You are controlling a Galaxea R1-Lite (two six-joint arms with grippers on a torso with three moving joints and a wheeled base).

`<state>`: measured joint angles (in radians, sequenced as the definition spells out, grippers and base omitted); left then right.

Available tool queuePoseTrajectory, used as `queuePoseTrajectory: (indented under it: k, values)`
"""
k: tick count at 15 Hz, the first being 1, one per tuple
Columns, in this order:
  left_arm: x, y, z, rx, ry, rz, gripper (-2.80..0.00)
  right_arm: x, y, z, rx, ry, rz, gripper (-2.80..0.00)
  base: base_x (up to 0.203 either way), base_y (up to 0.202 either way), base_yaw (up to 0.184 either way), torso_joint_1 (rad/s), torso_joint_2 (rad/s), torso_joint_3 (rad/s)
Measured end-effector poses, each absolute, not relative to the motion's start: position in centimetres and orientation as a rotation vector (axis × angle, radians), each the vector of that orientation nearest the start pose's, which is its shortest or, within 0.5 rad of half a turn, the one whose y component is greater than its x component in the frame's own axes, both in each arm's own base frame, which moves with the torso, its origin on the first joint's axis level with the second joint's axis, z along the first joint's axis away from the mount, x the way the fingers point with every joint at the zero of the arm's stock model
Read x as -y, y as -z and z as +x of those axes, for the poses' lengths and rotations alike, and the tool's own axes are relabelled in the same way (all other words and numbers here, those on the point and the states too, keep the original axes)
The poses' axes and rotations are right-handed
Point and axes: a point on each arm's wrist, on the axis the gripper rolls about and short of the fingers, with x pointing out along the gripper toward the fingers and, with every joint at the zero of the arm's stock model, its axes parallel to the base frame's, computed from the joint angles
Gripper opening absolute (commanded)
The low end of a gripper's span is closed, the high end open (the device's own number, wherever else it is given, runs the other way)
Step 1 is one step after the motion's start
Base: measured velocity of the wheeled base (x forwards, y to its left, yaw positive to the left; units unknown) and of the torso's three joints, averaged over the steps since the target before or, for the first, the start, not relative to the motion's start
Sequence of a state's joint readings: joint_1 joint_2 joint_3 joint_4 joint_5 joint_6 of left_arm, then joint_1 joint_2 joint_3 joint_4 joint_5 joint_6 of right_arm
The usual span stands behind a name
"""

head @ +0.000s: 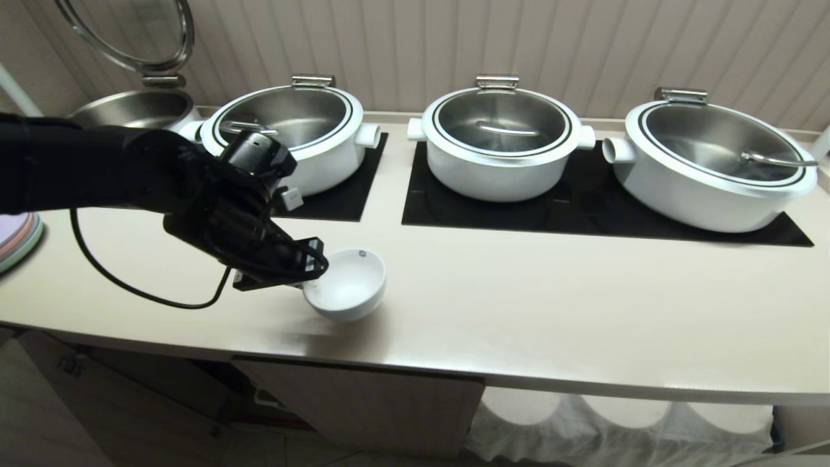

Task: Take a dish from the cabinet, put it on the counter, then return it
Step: Place it on the table

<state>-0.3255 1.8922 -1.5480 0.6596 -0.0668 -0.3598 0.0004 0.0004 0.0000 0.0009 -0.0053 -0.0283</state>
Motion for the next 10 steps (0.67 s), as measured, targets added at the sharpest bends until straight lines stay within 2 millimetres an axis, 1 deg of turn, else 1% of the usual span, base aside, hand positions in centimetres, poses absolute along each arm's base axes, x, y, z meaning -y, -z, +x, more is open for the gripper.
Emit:
queuePoseTrajectory:
  k: [2, 4, 7, 10]
  values:
    - [11.5, -20.5, 33.5, -1.069, 0.169, -0.188, -2.80, 0.0, -7.5, -2.3, -0.002, 0.006, -0.028, -2.80, 0.000, 0.000, 0.000, 0.000, 0.00, 0.000]
    - [12.0, -19.7, 34.2, -1.083, 0.170, -0.181, -2.80, 0.0, -7.5, -2.3, -0.002, 0.006, -0.028, -2.80, 0.000, 0.000, 0.000, 0.000, 0.00, 0.000]
    - [12.3, -18.9, 34.8, -1.086, 0.142, -0.158, -2.80, 0.0, -7.5, -2.3, -0.002, 0.006, -0.028, -2.80, 0.000, 0.000, 0.000, 0.000, 0.00, 0.000]
    - [12.7, -19.1, 35.1, -1.075, 0.151, -0.153, -2.80, 0.0, -7.5, -2.3, -0.001, 0.006, -0.028, -2.80, 0.000, 0.000, 0.000, 0.000, 0.00, 0.000]
